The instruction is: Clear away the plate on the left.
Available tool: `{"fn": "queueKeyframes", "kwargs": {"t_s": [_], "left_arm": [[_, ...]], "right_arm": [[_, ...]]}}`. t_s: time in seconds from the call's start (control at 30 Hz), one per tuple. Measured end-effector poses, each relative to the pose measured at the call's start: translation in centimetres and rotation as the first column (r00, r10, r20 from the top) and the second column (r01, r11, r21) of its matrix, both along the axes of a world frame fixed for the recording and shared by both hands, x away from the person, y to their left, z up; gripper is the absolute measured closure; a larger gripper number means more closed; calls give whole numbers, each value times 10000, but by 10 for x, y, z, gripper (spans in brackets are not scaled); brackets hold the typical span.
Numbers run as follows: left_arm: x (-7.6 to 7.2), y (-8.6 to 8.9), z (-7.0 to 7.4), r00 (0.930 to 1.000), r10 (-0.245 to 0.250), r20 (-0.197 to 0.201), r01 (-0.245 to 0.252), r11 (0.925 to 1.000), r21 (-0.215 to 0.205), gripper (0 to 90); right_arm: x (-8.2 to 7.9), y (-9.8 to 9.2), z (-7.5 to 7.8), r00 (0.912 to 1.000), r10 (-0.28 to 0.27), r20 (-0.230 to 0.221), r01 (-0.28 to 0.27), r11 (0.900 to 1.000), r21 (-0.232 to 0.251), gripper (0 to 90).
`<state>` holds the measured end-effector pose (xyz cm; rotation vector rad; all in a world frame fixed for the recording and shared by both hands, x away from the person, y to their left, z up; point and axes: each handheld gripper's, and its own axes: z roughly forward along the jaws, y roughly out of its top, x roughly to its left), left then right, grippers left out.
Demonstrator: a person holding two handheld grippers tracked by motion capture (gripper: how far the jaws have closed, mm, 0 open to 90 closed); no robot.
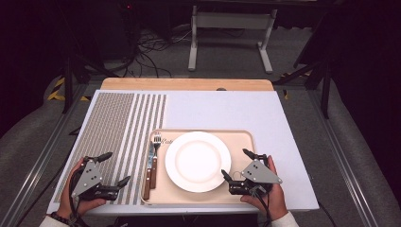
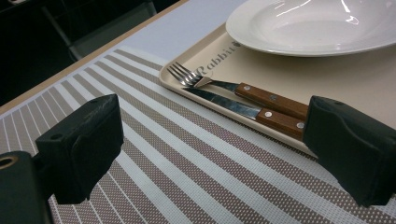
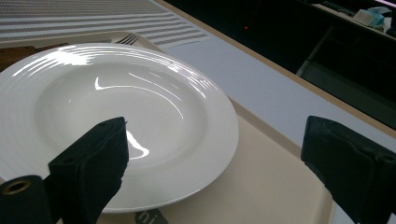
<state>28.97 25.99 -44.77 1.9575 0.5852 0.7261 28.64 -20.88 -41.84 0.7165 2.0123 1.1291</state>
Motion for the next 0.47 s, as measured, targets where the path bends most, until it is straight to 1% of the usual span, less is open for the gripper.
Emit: {"fn": "queueKeyframes", "kwargs": {"t_s": [0.17,0.47], "left_arm": [[1,0,-1,10000,11,-80,-11,10000,-49,64],[5,-2,-2,9998,23,-179,-22,10000,57,64]], "right_arm": [[0,1,0,10000,-11,44,11,10000,-51,81],[1,-3,0,9997,-222,123,223,9997,-47,83]]}}
